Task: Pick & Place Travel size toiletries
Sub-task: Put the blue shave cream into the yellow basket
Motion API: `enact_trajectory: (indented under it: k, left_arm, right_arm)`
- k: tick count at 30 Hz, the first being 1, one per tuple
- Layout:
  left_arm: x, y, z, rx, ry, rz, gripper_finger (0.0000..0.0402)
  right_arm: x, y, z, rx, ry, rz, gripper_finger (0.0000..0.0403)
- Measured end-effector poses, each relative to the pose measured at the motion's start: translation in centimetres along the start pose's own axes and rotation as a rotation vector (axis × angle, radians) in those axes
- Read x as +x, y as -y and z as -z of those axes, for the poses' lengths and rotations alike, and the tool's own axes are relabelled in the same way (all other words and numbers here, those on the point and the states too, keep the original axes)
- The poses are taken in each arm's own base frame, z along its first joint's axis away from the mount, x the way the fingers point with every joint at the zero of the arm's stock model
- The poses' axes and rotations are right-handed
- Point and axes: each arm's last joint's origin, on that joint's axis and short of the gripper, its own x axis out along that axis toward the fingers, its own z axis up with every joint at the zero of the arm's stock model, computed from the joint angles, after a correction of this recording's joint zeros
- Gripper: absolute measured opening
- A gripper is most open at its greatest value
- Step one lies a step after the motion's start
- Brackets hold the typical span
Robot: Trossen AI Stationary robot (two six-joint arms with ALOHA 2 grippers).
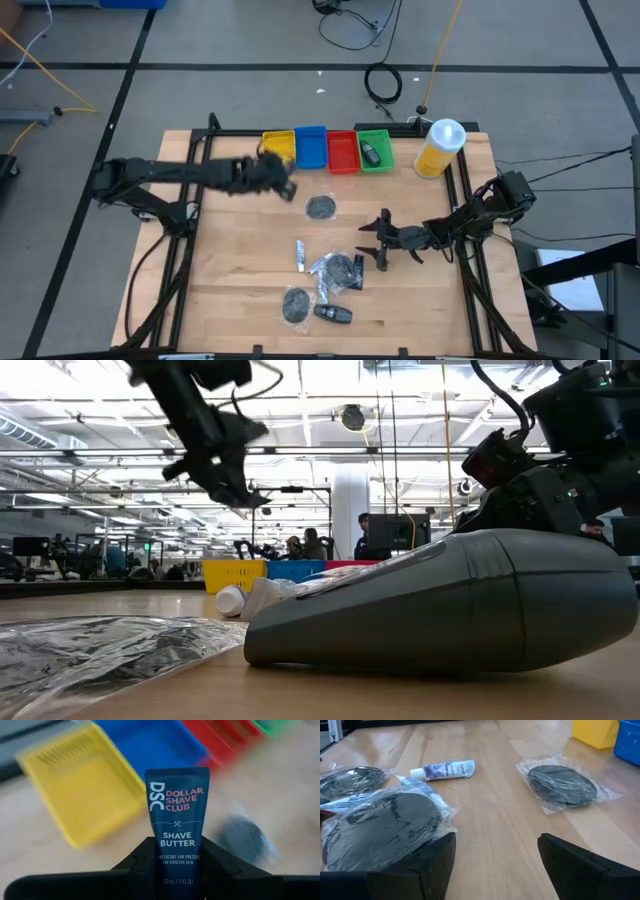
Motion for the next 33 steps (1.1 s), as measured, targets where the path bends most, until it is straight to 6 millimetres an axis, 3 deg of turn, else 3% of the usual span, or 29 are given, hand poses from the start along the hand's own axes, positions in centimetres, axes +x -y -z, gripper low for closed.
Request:
enact_trajectory:
  k: [7,12,17,22,29,33]
  left_arm:
    - [4.6,-5.4,-3.4,-0.153,0.016,-0.173,0.0116]
    - [8.1,-6.7,-4.3,-0.233,0.027,-0.163,0.0117]
    - [10.9,-7.3,-3.7,-0.273,-0.022,-0.174,0.0117]
    - [12.2,-7.6,-3.3,-0.295,-0.040,-0.196,0.0118]
    - [12.3,-8.2,-3.7,-0.304,-0.006,-0.222,0.0119]
    - [12.4,-8.6,-3.9,-0.296,-0.002,-0.226,0.0141]
  right_arm:
    - [0.0,0.1,0.0,0.000,-0.004,0.003,0.0277]
    - [0.0,0.1,0.0,0.000,-0.003,0.003,0.0277]
    - [0.0,0.1,0.0,0.001,-0.002,0.002,0.0277]
    - [0.0,0.1,0.0,0.001,-0.004,0.000,0.0277]
    - [0.0,0.0,0.0,0.005,0.002,-0.003,0.0277]
    - [0.0,0.0,0.0,0.006,0.002,-0.003,0.0277]
